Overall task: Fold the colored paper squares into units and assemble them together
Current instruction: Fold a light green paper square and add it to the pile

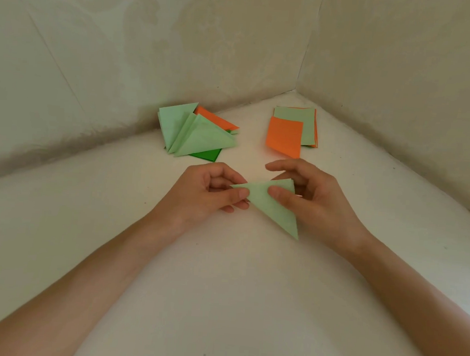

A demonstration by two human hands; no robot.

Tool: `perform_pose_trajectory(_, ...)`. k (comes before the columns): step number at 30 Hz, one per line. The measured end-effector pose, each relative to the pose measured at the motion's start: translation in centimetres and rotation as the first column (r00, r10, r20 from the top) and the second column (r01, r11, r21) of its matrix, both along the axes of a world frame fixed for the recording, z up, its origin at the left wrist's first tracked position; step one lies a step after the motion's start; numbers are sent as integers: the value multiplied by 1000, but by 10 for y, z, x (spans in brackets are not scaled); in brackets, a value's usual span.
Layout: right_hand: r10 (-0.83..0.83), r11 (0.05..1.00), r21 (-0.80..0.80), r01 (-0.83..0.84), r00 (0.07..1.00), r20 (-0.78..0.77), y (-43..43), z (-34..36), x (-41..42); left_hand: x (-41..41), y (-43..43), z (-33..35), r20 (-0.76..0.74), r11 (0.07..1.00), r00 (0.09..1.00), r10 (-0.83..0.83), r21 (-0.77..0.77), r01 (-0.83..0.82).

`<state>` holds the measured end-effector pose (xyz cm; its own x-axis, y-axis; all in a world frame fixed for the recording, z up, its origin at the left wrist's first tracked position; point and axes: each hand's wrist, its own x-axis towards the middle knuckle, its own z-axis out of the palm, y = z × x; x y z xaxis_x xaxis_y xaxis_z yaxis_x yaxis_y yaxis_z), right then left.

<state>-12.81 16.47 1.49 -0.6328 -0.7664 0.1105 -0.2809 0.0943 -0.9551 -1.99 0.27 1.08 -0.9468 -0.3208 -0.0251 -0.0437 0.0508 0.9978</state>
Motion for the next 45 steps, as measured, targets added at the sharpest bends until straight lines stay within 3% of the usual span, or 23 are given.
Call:
perform_pose_trajectory(7,-96,995,-6,98,982,165,-2,0,0,0,0,1,27,998,998,65,11,-66)
perform_pose_trajectory(12,-127,992,29,125,988,85,-1,2,-3,0,0,0,24,996,998,55,-72,-54)
perform_pose_trajectory(18,-196,979,59,195,980,20,-2,2,-5,1,0,0,20,997,997,68,-48,-67)
perform_pose_trajectory(20,-195,975,95,203,977,-92,-1,1,-5,0,-1,-1,37,997,997,63,-46,-61)
perform_pose_trajectory(21,-174,969,136,207,960,-220,-1,-1,-6,-1,-1,-2,47,997,997,60,-50,-58)
perform_pose_trajectory(23,-89,946,235,223,876,-475,0,-5,-8,-1,-2,-3,61,993,996,69,-105,-62)
perform_pose_trajectory(25,-8,935,281,216,805,-593,0,-9,-11,1,-3,-7,35,932,994,101,-354,-82)
perform_pose_trajectory(27,51,948,259,183,718,-694,-1,-15,-15,3,-4,-12,-2,707,994,105,-703,-76)
perform_pose_trajectory(28,77,949,258,181,659,-748,-1,-18,-16,4,-3,-14,-9,599,995,103,-798,-69)
perform_pose_trajectory(29,87,948,254,190,614,-785,-1,-21,-18,4,-3,-15,-11,553,995,98,-831,-63)
perform_pose_trajectory(33,58,958,203,204,554,-830,-1,-20,-20,-1,-7,-22,-25,568,998,56,-822,-53)
perform_pose_trajectory(35,121,978,190,91,496,-860,0,-17,-18,-4,-7,-21,-5,595,999,48,-803,-33)
perform_pose_trajectory(38,300,953,291,-82,373,-878,1,-13,-11,-7,-5,-16,74,646,996,58,-763,19)
perform_pose_trajectory(42,392,919,392,-35,183,-902,11,-8,-2,-9,-5,-13,121,674,990,69,-738,43)
perform_pose_trajectory(45,362,930,368,-1,179,-915,29,-7,3,-9,-5,-14,115,674,991,65,-738,41)
